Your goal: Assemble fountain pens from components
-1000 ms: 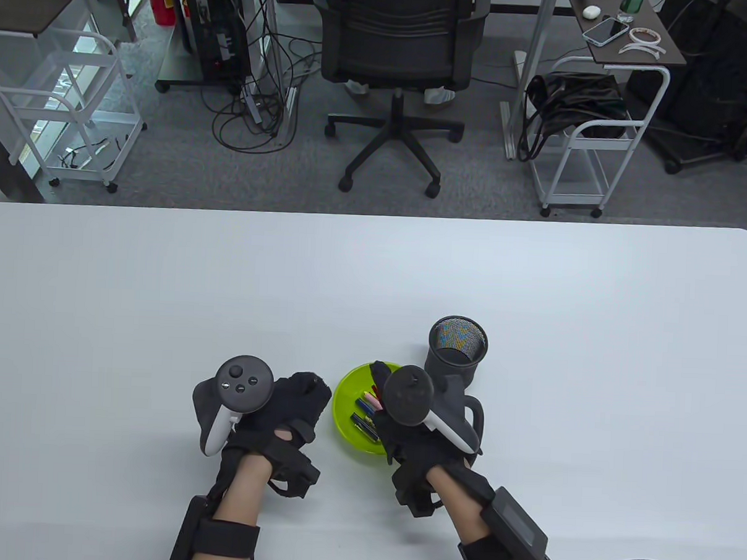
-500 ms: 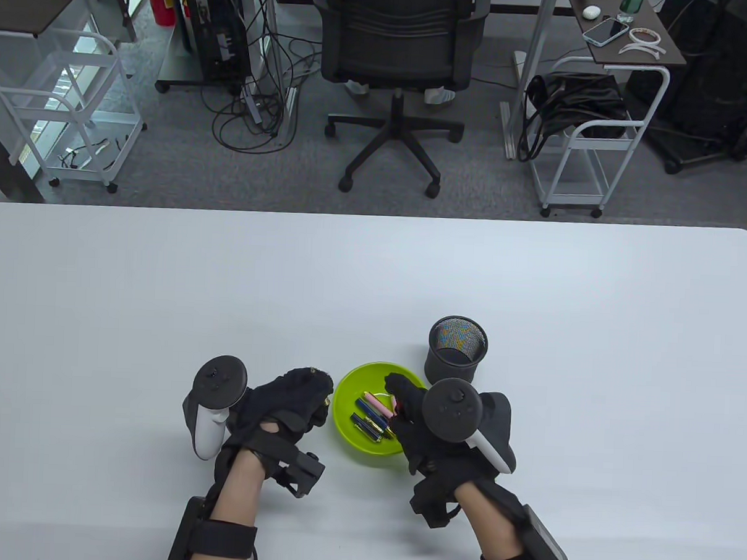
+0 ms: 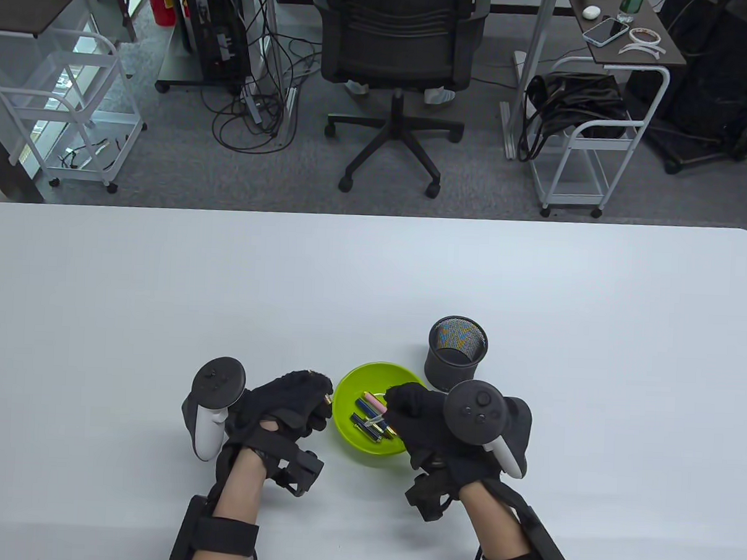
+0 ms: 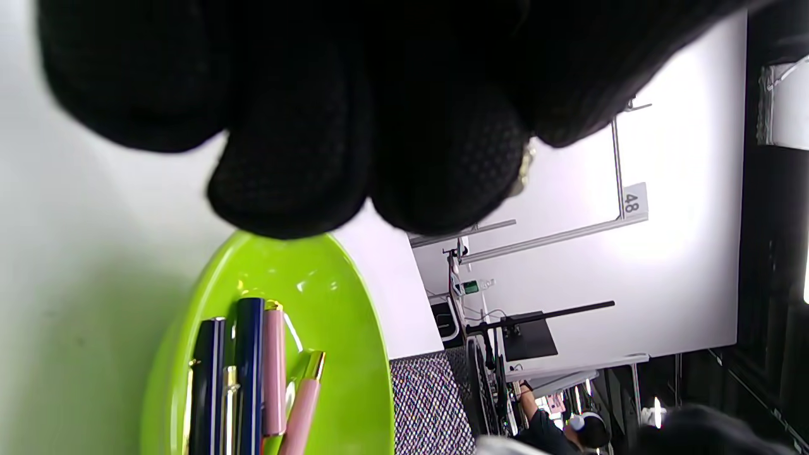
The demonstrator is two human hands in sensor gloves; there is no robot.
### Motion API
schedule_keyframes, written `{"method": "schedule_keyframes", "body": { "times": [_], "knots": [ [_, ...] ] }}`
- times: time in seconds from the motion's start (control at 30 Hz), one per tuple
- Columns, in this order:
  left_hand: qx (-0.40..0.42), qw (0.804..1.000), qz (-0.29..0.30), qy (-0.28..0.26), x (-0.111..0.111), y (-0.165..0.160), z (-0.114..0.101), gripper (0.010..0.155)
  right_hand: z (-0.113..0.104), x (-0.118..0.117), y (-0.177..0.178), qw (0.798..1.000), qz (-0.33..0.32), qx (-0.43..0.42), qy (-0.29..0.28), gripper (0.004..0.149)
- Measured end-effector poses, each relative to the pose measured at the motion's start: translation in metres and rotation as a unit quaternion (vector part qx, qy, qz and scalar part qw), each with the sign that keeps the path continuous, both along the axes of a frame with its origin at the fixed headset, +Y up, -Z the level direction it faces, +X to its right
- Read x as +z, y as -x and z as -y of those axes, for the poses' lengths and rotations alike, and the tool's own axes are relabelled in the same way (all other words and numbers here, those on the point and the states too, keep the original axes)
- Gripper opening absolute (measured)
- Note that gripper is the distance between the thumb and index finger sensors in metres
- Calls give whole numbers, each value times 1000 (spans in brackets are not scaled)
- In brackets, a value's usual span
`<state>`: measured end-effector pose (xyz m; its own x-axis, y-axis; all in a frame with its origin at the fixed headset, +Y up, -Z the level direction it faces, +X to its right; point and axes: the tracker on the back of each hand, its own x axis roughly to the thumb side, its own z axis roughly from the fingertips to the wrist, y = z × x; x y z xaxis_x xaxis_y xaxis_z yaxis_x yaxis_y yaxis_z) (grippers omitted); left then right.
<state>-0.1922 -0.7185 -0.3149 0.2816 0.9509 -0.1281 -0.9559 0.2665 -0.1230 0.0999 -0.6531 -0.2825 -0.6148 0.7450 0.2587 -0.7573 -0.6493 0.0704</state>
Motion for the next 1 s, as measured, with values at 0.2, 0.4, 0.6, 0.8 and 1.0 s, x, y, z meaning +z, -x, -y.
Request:
{"method": "schedule_keyframes", "body": {
  "times": [0.2, 0.4, 0.6, 0.8, 1.0],
  "knots": [
    [33, 999, -12, 1, 0, 2, 3, 43, 3, 2, 4, 999, -19, -33, -18, 35],
    [67, 998, -7, -15, 1, -3, -1, 45, 9, 3, 10, 999, -7, -21, -30, 37],
    [72, 997, 2, -18, 0, -8, -1, 45, 12, 3, 7, 998, 25, -38, -42, 37],
    [115, 993, 6, -18, 1, -13, 1, 43, 12, 4, 6, 997, 36, -48, -55, 37],
    [153, 988, 18, -6, 2, -16, 5, 43, 11, 6, 6, 996, 35, -50, -63, 38]
  ]
}}
